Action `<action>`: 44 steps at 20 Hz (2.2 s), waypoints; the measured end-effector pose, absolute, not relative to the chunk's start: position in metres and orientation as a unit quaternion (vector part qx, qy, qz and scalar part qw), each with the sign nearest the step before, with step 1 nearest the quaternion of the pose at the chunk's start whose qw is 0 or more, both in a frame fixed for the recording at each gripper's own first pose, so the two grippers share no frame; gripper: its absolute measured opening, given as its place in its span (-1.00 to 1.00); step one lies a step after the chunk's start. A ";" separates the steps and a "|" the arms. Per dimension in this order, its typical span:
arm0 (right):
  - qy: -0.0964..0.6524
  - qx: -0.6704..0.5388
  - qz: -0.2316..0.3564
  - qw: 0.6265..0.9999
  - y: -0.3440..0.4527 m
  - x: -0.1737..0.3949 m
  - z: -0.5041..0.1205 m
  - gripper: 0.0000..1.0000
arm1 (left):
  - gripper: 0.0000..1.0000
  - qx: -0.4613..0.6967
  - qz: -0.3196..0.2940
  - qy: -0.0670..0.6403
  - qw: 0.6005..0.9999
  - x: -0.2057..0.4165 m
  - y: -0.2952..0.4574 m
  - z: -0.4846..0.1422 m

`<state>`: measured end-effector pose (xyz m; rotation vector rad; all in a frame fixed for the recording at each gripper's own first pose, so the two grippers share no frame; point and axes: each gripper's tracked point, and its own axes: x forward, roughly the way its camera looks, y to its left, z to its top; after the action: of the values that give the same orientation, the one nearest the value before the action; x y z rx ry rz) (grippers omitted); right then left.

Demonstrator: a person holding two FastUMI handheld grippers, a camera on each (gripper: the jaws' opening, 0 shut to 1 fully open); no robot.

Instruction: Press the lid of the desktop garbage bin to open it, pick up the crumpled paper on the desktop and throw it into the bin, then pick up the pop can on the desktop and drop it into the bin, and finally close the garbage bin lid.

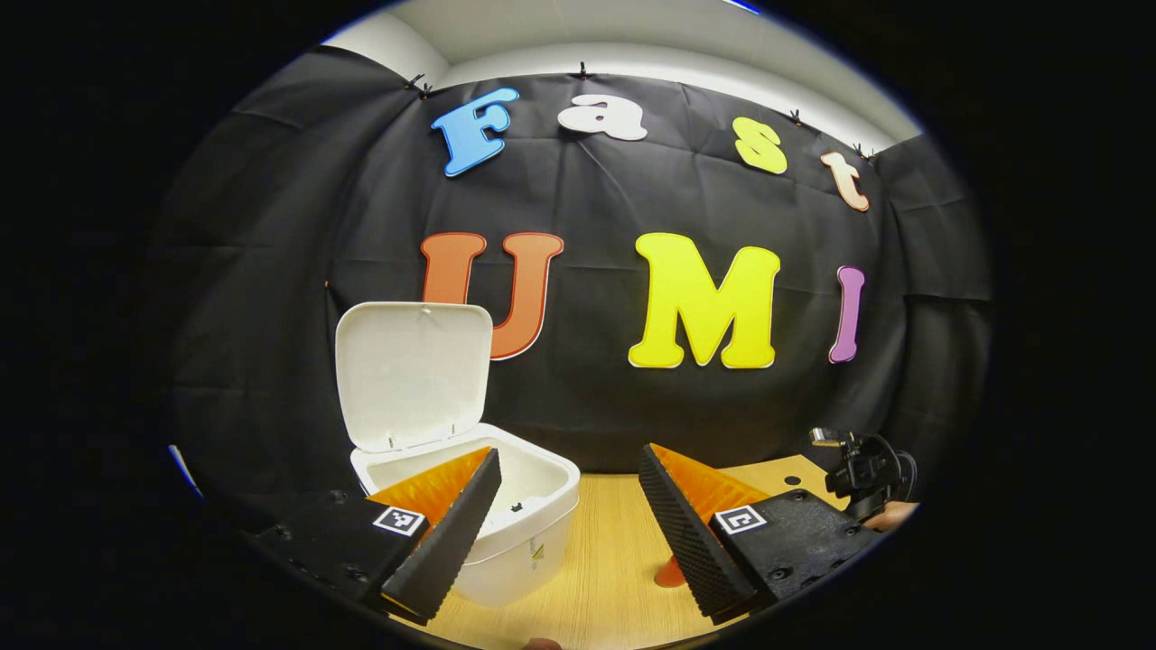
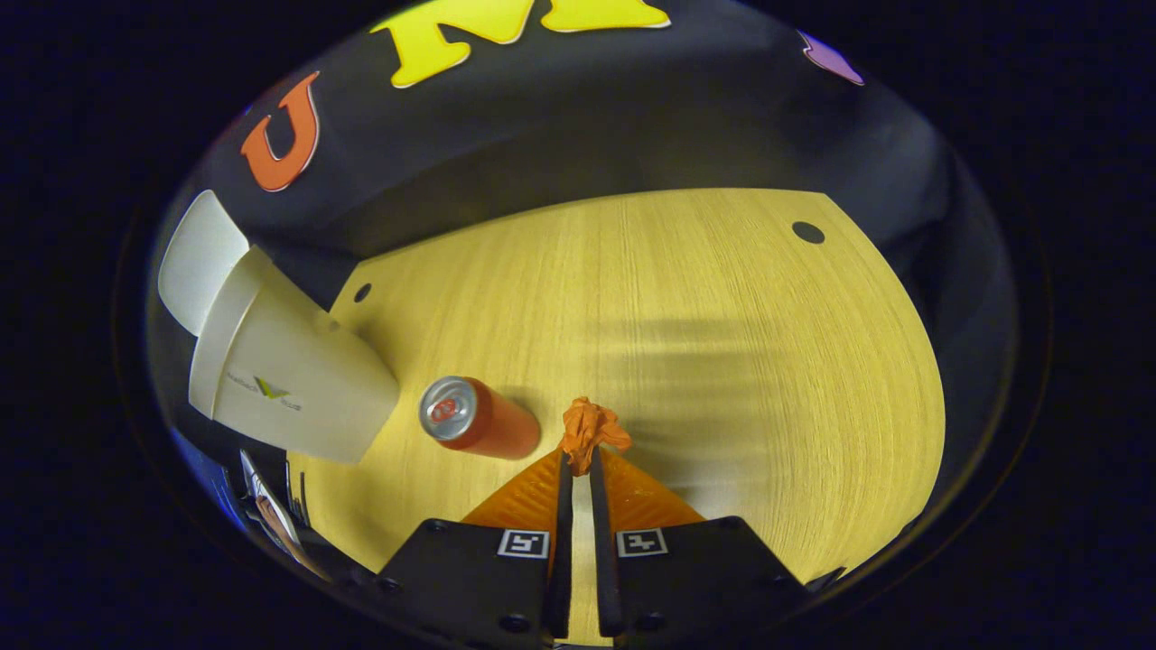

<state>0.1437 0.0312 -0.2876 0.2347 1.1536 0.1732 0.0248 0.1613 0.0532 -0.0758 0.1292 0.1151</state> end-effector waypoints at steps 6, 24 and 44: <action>0.487 0.086 0.119 0.861 0.021 0.179 -0.215 -0.75 | 1.00 -0.040 0.057 0.068 0.995 0.016 0.179 0.051; 0.352 0.066 0.267 0.895 0.182 0.230 -0.053 -0.76 | 1.00 -0.043 0.063 0.066 0.995 -0.006 0.241 0.057; 0.356 0.035 0.333 0.872 0.300 0.255 -0.066 -0.34 | 1.00 -0.050 0.114 0.062 0.990 -0.025 0.282 0.064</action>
<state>0.2552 0.2999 -0.0663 0.0722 0.7450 0.6960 -0.0254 0.2821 0.0639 -0.1007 0.1238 0.2282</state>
